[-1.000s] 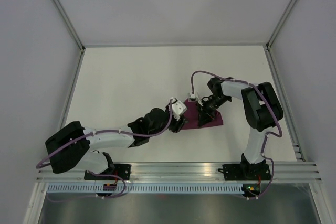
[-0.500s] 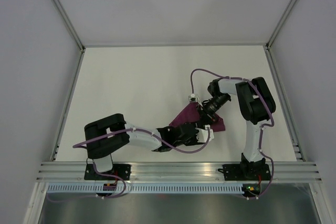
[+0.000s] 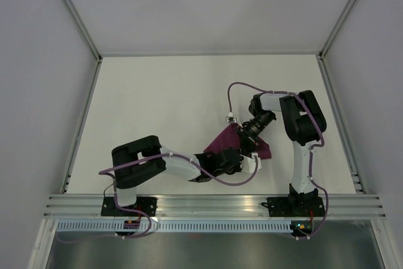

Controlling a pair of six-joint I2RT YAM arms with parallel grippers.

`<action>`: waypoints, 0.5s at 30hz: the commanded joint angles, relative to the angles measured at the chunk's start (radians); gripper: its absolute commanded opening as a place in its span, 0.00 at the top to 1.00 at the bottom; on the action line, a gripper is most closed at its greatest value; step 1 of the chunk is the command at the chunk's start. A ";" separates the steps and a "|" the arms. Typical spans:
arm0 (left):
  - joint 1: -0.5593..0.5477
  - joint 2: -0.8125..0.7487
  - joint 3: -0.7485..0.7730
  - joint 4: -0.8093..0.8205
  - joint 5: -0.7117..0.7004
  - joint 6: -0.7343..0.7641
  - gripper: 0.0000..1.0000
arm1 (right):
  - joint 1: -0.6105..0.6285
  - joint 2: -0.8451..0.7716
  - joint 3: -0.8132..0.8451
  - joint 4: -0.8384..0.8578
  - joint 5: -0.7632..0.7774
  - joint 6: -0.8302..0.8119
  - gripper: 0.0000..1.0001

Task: Fold the napkin, place the utensils inside, and roll it up
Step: Roll the napkin with the utensil

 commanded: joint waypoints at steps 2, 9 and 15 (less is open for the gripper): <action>-0.006 0.052 0.009 -0.085 0.006 0.011 0.65 | 0.000 0.056 0.017 0.112 0.139 -0.083 0.84; 0.009 0.064 0.038 -0.180 0.104 -0.046 0.97 | -0.002 0.032 0.021 0.107 0.119 -0.075 0.57; 0.064 0.047 0.057 -0.233 0.257 -0.123 0.98 | -0.008 -0.088 0.001 0.136 0.087 -0.032 0.40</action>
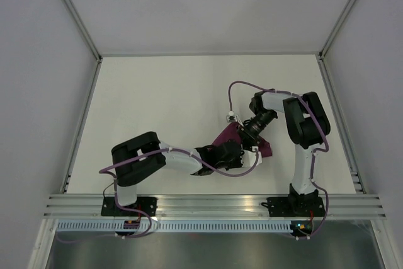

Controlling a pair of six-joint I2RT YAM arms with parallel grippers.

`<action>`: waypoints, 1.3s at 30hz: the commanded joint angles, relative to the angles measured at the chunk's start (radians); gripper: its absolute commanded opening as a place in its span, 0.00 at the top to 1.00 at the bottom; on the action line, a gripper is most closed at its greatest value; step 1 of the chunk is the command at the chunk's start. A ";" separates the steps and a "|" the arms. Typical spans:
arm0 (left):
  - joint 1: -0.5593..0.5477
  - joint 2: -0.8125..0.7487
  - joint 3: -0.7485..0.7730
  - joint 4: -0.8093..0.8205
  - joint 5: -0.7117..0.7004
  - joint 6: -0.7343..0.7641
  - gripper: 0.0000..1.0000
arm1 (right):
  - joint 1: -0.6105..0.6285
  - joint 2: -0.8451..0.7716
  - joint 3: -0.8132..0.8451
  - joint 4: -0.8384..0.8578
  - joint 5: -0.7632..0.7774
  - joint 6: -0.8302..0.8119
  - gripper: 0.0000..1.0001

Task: Fold the napkin, place the utensils inside, and roll it up
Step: Roll the napkin with the utensil

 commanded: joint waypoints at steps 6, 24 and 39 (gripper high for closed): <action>0.088 0.043 0.033 -0.189 0.281 -0.148 0.98 | -0.066 -0.190 -0.022 0.224 -0.028 0.019 0.30; 0.351 0.181 0.187 -0.393 0.799 -0.329 0.98 | -0.262 -0.705 -0.310 0.578 -0.050 0.158 0.32; 0.399 0.316 0.336 -0.567 0.872 -0.371 0.98 | 0.195 -0.929 -0.775 1.096 0.475 0.243 0.31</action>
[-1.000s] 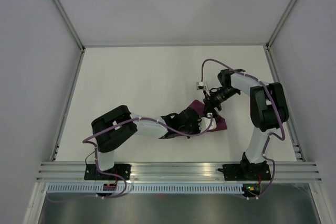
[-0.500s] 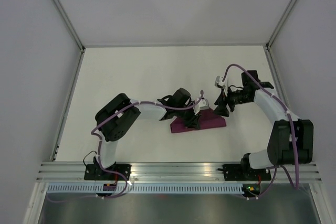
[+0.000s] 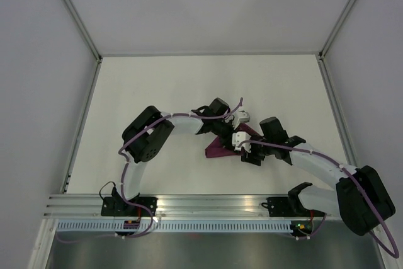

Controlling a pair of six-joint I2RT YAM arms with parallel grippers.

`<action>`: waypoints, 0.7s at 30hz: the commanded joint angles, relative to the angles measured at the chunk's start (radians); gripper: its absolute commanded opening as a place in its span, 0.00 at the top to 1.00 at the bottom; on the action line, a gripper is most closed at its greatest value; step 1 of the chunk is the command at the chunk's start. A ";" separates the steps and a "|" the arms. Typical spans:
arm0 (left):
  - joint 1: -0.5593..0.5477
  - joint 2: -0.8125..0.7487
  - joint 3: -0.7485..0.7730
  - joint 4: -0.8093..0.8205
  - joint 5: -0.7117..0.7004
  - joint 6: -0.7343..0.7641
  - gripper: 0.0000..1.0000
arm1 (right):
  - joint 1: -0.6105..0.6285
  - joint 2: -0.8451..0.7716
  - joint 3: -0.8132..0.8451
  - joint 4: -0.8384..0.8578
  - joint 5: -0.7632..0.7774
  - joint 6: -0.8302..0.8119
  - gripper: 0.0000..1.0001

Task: Fold the napkin, place the utensils inside, and roll it up
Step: Roll the napkin with the utensil

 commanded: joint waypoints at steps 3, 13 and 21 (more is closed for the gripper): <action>-0.002 0.092 -0.013 -0.198 -0.061 -0.031 0.98 | 0.086 0.047 -0.017 0.183 0.153 0.027 0.31; 0.000 0.109 0.020 -0.231 -0.040 -0.027 0.97 | 0.125 0.146 -0.023 0.215 0.194 0.031 0.46; 0.010 0.052 0.028 -0.202 -0.046 -0.063 0.65 | 0.123 0.171 -0.025 0.159 0.185 0.033 0.73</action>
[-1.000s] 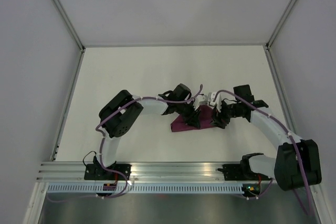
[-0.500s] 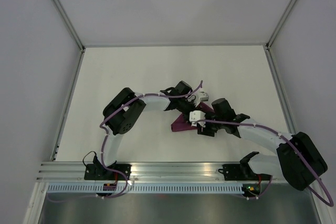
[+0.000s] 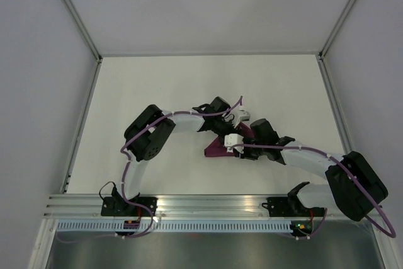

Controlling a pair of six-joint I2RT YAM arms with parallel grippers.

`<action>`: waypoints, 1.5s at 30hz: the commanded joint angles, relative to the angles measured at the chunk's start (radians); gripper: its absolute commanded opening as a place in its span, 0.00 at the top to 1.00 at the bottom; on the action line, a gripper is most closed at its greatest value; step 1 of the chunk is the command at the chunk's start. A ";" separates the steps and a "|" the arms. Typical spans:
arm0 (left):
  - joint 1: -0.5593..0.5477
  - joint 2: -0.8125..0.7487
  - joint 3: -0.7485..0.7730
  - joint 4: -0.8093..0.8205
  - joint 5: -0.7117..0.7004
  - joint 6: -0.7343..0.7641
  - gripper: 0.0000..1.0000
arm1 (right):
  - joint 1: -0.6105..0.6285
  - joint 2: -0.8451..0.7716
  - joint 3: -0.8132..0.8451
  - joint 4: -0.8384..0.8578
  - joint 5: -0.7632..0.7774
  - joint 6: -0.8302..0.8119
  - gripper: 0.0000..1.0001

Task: Fold the napkin, place the utensils inside, and roll it up
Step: Roll the napkin with the utensil

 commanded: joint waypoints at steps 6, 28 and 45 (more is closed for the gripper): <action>0.023 -0.053 -0.049 -0.024 -0.079 -0.109 0.53 | -0.001 0.059 -0.004 -0.065 0.015 0.002 0.82; 0.158 -0.490 -0.409 0.427 -0.465 -0.347 0.48 | -0.140 0.467 0.417 -0.648 -0.264 -0.196 0.89; -0.190 -0.745 -0.707 0.661 -1.035 0.133 0.50 | -0.271 0.869 0.766 -1.045 -0.367 -0.391 0.88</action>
